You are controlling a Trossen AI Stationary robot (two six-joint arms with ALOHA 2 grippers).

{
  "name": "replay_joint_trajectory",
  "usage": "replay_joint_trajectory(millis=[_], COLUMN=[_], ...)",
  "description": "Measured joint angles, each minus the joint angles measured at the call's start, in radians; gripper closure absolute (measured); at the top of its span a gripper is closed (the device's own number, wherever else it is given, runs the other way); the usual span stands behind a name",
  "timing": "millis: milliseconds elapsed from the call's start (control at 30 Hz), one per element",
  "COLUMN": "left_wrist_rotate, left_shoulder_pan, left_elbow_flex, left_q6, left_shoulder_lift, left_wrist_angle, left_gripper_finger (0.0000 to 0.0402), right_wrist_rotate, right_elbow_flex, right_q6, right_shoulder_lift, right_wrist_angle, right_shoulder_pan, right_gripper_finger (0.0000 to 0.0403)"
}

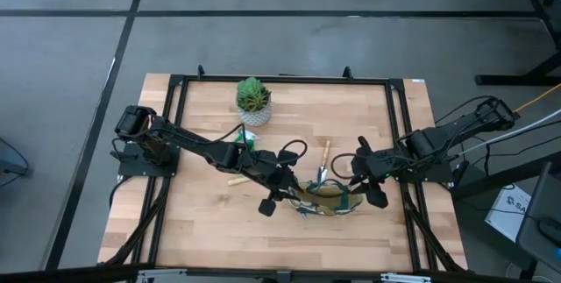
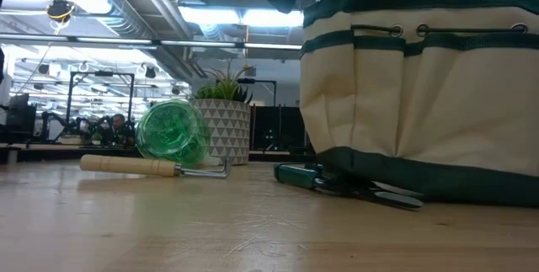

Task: Pick & Place Garden tools in Gardening bag
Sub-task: Prepare the white gardening bag

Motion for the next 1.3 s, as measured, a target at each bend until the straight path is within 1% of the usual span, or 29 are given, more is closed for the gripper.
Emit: replay_joint_trajectory(millis=[267, 433, 533, 633, 800, 833, 1000, 1067, 1167, 1300], left_wrist_rotate=[0.0, -0.002, -0.038, -0.084, -0.097, -0.097, -0.1, -0.117, -0.159, -0.158], left_shoulder_pan=[0.0, 0.0, 0.0, 0.0, 0.0, 0.0, 0.0, 0.0, 0.0, 0.0], left_elbow_flex=[0.0, 0.0, 0.0, 0.0, 0.0, 0.0, 0.0, 0.0, 0.008, 0.047], left_q6=[0.0, 0.0, 0.0, 0.0, 0.0, 0.0, 0.015, 0.005, -0.021, -0.093], left_shoulder_lift=[0.0, 0.0, 0.0, 0.0, 0.0, 0.0, 0.002, 0.01, 0.04, 0.097], left_wrist_angle=[0.0, 0.001, 0.005, 0.019, 0.091, 0.097, 0.129, 0.134, 0.122, 0.093], left_gripper_finger=[0.03, 0.0299, 0.0298, 0.0299, 0.0301, 0.0301, 0.0301, 0.0302, 0.0302, 0.0302], right_wrist_rotate=[0.071, 0.071, 0.067, 0.046, 0.044, 0.044, 0.059, 0.074, 0.075, 0.078], right_elbow_flex=[0.0, 0.0, 0.0, 0.0, 0.0, 0.0, 0.0, 0.0, 0.0, 0.0], right_q6=[0.0, 0.0, 0.0, -0.002, -0.001, -0.003, -0.003, -0.003, -0.003, -0.003], right_shoulder_lift=[0.04, 0.089, 0.115, 0.132, 0.136, 0.136, 0.136, 0.137, 0.137, 0.137], right_wrist_angle=[-0.067, -0.064, -0.065, -0.064, -0.06, -0.06, -0.056, -0.045, -0.013, 0.014], right_shoulder_pan=[0.0, 0.0, 0.0, 0.0, 0.001, 0.001, 0.0, 0.001, 0.0, 0.0], right_gripper_finger=[0.0259, 0.0259, 0.0262, 0.0287, 0.0375, 0.0388, 0.0395, 0.0396, 0.0396, 0.0397])
